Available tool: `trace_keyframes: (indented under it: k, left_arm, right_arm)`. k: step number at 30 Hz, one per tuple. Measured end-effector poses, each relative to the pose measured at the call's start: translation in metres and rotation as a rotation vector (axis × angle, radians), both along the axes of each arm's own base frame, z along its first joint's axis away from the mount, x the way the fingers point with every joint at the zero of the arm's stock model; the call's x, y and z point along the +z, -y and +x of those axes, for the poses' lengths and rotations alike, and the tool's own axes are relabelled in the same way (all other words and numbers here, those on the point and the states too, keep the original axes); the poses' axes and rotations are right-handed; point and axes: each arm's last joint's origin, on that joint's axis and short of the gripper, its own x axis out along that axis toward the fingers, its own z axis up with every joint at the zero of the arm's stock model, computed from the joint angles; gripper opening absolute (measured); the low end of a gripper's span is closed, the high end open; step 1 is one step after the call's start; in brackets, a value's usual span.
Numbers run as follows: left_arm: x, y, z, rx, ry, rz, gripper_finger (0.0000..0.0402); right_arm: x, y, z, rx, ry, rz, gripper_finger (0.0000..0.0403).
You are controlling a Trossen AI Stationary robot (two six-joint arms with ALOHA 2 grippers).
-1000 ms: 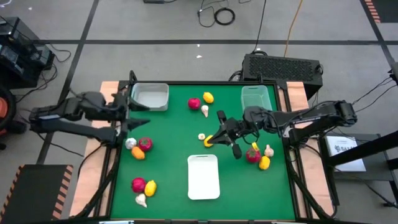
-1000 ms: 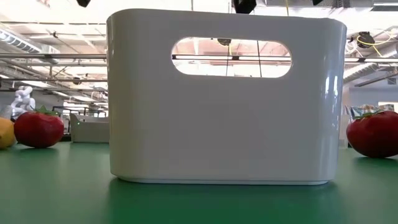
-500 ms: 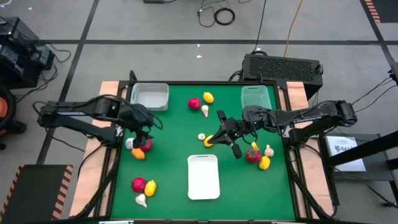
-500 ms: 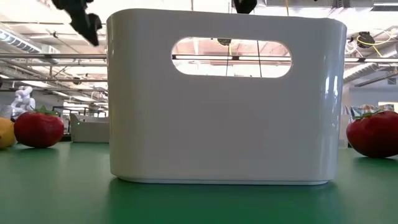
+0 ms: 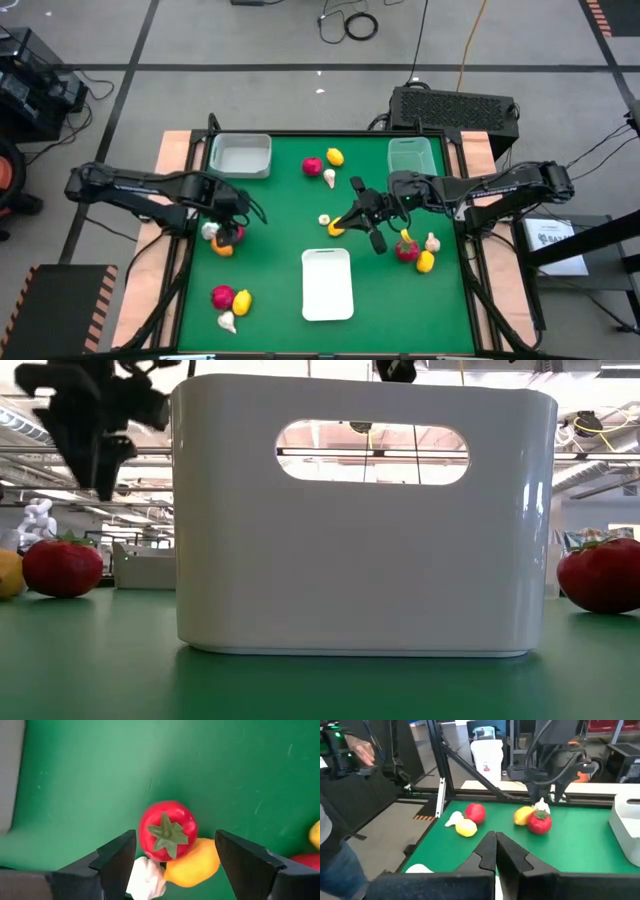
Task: Sort produce into baskets
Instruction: Put the middle left tomato into the gray bin
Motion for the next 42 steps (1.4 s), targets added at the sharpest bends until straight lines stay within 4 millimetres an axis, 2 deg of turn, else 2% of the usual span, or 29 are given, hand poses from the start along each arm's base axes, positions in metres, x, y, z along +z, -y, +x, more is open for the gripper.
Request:
trace_keyframes:
  k: [8,18,30,42]
  left_arm:
    - [-0.027,0.005,-0.004,-0.011,-0.025,0.005,0.0279]
    - [-0.050,0.006,-0.009,-0.023,-0.052,0.053,0.0279]
    - [-0.061,0.009,-0.009,0.009,-0.055,0.063,0.0279]
    - [-0.078,0.010,0.007,0.005,-0.133,0.096,0.0279]
  right_arm:
    - [-0.001,0.000,0.000,0.004,-0.001,-0.021,0.0000]
    - [-0.001,0.000,0.000,0.004,-0.002,-0.022,0.0000]
    - [-0.001,0.000,0.000,0.004,-0.003,-0.021,0.0000]
    - [-0.001,0.000,0.000,0.004,-0.003,-0.022,0.0000]
